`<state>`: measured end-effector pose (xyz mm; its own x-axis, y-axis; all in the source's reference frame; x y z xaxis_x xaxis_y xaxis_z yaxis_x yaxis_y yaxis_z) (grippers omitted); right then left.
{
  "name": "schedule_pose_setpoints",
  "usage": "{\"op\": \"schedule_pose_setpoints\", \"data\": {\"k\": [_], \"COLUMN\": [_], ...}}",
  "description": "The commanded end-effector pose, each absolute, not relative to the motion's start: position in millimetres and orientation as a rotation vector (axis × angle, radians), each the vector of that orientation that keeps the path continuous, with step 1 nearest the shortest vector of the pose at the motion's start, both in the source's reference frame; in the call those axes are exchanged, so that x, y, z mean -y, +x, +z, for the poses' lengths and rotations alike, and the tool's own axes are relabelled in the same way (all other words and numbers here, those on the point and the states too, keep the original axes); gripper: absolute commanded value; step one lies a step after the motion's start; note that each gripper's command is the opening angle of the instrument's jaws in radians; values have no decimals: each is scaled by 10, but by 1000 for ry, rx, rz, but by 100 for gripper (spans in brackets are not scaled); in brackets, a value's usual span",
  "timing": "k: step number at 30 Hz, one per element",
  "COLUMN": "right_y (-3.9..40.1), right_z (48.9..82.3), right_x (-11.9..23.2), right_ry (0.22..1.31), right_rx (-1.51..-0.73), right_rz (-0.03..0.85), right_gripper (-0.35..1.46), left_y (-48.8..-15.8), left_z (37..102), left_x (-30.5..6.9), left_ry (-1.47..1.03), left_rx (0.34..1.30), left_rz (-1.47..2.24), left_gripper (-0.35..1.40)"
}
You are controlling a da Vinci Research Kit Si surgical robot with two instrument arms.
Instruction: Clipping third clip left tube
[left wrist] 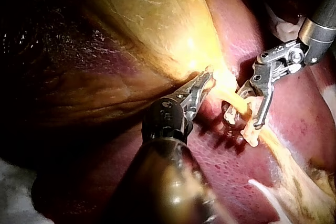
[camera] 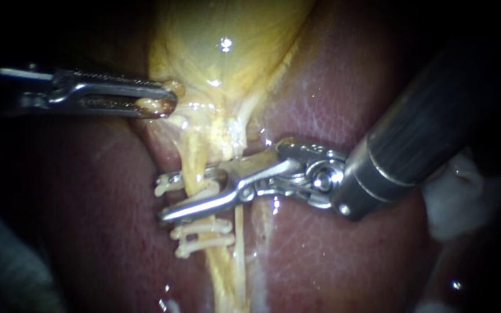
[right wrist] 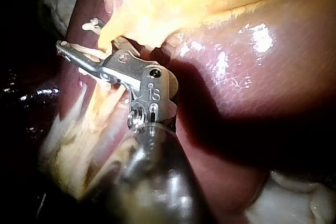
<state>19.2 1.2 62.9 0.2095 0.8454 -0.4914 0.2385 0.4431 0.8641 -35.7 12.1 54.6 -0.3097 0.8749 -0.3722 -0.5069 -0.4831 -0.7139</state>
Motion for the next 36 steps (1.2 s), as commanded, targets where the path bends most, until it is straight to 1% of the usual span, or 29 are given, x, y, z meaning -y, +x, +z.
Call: {"op": "schedule_pose_setpoints", "data": {"k": [1, 7, 12, 15, 20, 22, 23, 25, 26, 36], "right_y": [192, 189, 185, 184, 182, 180, 179, 177, 177, 175], "right_z": [624, 611, 610, 610, 608, 608, 607, 608, 609, 613], "right_x": [-15, -25, -27, -27, -28, -28, -28, -28, -28, -26], "right_ry": [1079, 1088, 1124, 1125, 1117, 1134, 1143, 1176, 1180, 1183], "right_rx": [-1332, -1333, -1311, -1311, -1312, -1301, -1295, -1272, -1269, -1266], "right_rz": [563, 569, 604, 604, 614, 632, 641, 676, 680, 682], "right_gripper": [43, 36, 19, 9, -16, -31, -35, -35, -35, -35], "left_y": [-357, -357, -357, -357, -357, -357, -357, -357, -357, -356], "left_z": [547, 547, 547, 548, 548, 548, 548, 548, 548, 548], "left_x": [-121, -121, -121, -121, -121, -121, -121, -121, -121, -121], "left_ry": [-943, -943, -943, -943, -943, -943, -943, -943, -943, -943], "left_rx": [598, 598, 598, 598, 599, 599, 599, 599, 599, 599], "left_rz": [1912, 1912, 1912, 1912, 1912, 1912, 1912, 1912, 1912, 1913], "left_gripper": [-35, -35, -35, -35, -35, -35, -35, -35, -35, -35]}}
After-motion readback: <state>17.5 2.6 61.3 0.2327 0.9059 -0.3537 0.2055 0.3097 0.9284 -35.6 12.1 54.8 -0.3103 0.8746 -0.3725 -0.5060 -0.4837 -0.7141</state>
